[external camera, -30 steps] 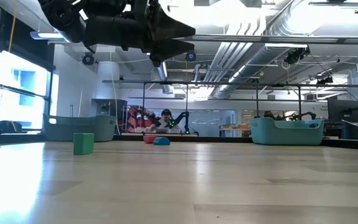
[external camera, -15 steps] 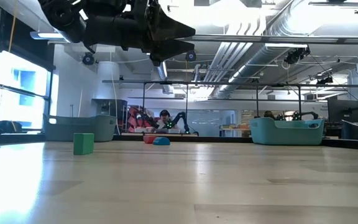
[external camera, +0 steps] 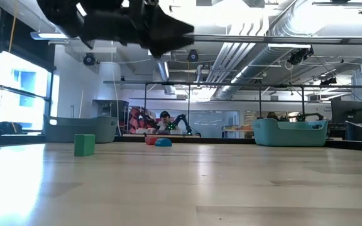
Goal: Sort blocks by size
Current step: Put the green half-circle block into the yellow bin
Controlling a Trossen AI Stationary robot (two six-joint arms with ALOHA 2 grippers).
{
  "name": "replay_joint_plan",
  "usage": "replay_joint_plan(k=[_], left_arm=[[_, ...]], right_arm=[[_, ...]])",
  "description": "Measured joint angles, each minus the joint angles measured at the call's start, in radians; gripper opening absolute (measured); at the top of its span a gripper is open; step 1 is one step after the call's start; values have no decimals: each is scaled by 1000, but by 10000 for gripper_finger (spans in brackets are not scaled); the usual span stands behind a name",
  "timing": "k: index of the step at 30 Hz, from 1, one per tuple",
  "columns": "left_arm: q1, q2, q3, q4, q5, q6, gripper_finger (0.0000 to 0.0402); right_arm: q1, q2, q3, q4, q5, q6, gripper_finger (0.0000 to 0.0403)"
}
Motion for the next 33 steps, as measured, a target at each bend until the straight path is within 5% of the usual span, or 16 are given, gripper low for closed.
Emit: replay_joint_plan(k=[4,10,14,18,24,28,33], left_arm=[[-17,-109,0,-131,-37,71,234],[-114,-275,0,-382,-133,212,234],[-240,-331,1,-497,-362,225,234],[-358,-339,1,-645,-675,83,234],[-456,-312,1,-872,-800,-520,234],[-484,-220,0,-1026,-834,-1024,230],[-518,-78,0,-991,-730,-1194,219]], right_arm=[[-95,0,38,-50,356,-352,227],[-314,0,-58,299,603,-1103,227],[-464,3,-197,758,637,-1594,227],[-612,16,-347,1242,544,-1919,227],[-792,71,-515,1769,303,-2002,227],[-850,107,-560,1816,207,-1904,227],[-868,162,-581,1815,183,-1867,227]])
